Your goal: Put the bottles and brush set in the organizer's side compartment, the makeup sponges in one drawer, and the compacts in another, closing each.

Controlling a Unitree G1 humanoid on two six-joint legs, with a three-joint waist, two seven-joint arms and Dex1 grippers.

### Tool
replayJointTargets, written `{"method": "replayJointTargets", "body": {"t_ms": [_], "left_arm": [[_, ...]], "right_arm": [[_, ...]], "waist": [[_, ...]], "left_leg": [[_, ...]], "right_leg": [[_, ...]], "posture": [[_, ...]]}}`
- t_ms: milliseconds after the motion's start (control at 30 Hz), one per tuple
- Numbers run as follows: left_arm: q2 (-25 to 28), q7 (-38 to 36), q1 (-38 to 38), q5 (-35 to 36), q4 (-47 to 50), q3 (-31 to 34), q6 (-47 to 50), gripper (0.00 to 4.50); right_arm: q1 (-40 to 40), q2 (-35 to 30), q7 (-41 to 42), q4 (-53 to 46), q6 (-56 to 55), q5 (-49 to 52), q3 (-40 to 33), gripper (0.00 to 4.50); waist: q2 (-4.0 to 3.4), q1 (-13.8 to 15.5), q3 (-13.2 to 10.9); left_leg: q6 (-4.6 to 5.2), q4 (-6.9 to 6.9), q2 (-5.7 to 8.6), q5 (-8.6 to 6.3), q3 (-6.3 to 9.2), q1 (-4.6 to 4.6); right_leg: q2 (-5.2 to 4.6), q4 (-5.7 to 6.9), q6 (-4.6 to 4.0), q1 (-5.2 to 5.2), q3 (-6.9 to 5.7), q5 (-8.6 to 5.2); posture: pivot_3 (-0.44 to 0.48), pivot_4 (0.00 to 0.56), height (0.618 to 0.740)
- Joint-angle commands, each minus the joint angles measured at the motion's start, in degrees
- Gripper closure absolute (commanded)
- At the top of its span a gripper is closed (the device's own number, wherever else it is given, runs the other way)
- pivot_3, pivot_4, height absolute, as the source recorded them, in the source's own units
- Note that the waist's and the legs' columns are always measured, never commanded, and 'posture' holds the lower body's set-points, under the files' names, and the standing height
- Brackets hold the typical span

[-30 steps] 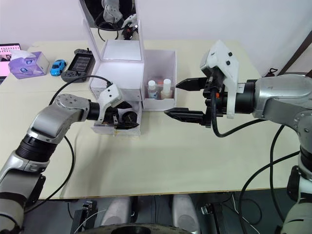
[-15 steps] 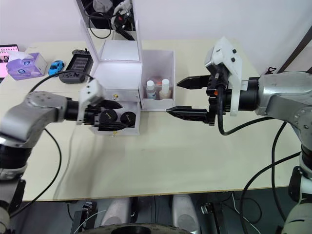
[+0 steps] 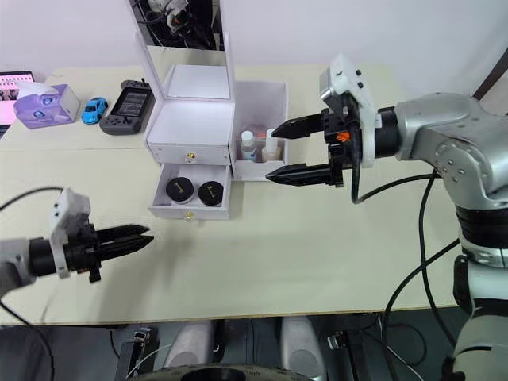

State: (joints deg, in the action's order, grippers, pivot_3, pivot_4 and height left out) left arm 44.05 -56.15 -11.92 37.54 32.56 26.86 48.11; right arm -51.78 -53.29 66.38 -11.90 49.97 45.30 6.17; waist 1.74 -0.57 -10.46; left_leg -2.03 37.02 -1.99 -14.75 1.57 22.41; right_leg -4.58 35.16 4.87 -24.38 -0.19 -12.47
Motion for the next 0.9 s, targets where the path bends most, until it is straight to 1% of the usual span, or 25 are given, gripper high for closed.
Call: {"method": "replayJointTargets", "body": {"t_ms": [33,100,200,300,533,633,767,900], "left_arm": [[-5.41,7.34,-2.13,-2.77,2.94,-2.18,-4.15,4.45],[-8.99,12.2,-0.9,-4.62,1.03,-4.73,-4.88,4.45],[-11.42,14.92,-0.46,-7.97,-0.8,-10.05,-7.56,4.45],[-14.01,17.31,2.35,-7.63,-3.43,-11.94,-8.36,4.45],[-16.02,20.46,11.89,-9.77,-12.13,-14.57,-11.84,4.45],[-15.9,20.34,14.61,-10.92,-14.92,-16.11,-13.19,4.45],[-17.15,20.58,19.68,-13.31,-21.75,-18.91,-16.14,4.45],[-17.38,20.08,25.78,-15.77,-29.55,-20.28,-19.49,4.45]], "right_arm": [[-2.11,0.37,3.1,1.03,-2.21,-1.95,-0.32,0.0],[-2.64,0.75,4.48,1.41,-2.62,-2.72,-0.11,0.0],[-2.82,0.57,5.43,0.55,-1.83,-2.61,-0.66,0.0],[-3.27,-0.28,4.5,0.43,-0.3,-2.9,-1.6,0.0],[-3.42,-1.75,3.05,-0.41,2.89,-2.76,-3.51,0.0],[-3.23,-2.52,2.61,-1.05,3.84,-2.61,-4.31,0.0],[-2.06,-2.17,-1.81,-6.68,7.89,-0.47,-5.87,0.0],[-0.98,-1.96,-4.56,-9.01,9.96,0.91,-7.47,0.0]], "waist": [[-0.02,0.1,0.01],[-0.01,0.17,0.01],[0.0,-0.05,0.04],[-0.01,-0.17,0.04],[-0.02,-0.02,0.04],[-0.02,0.03,0.05],[-0.04,0.0,0.05],[-0.02,0.08,0.05]], "left_leg": [[0.0,0.0,0.02,0.0,-0.01,0.0],[0.0,0.05,0.03,0.0,0.01,0.0],[0.0,0.08,0.03,0.0,0.01,-0.03],[0.0,0.07,0.02,0.0,-0.01,-0.06],[0.0,0.06,0.02,0.0,0.04,-0.05],[0.0,0.08,0.04,0.0,0.02,-0.01],[0.0,0.05,0.04,0.0,0.03,-0.04],[0.0,0.08,0.04,0.01,0.05,-0.03]], "right_leg": [[-0.03,0.0,0.0,0.01,0.0,0.0],[-0.03,0.01,-0.01,0.04,0.0,0.01],[0.0,0.04,-0.05,0.06,0.0,0.04],[0.01,0.04,-0.06,0.06,0.0,0.05],[0.04,0.07,-0.07,0.05,-0.01,0.05],[0.02,0.04,-0.07,0.06,-0.01,0.05],[0.03,0.05,-0.07,0.06,-0.01,0.05],[0.04,0.09,-0.07,0.06,-0.02,0.06]], "posture": [[0.0,0.15,0.74],[0.0,0.15,0.74],[0.0,0.15,0.74],[0.0,0.15,0.74],[0.0,0.15,0.74],[0.0,0.15,0.74],[0.0,0.15,0.74],[0.0,0.15,0.74]]}}
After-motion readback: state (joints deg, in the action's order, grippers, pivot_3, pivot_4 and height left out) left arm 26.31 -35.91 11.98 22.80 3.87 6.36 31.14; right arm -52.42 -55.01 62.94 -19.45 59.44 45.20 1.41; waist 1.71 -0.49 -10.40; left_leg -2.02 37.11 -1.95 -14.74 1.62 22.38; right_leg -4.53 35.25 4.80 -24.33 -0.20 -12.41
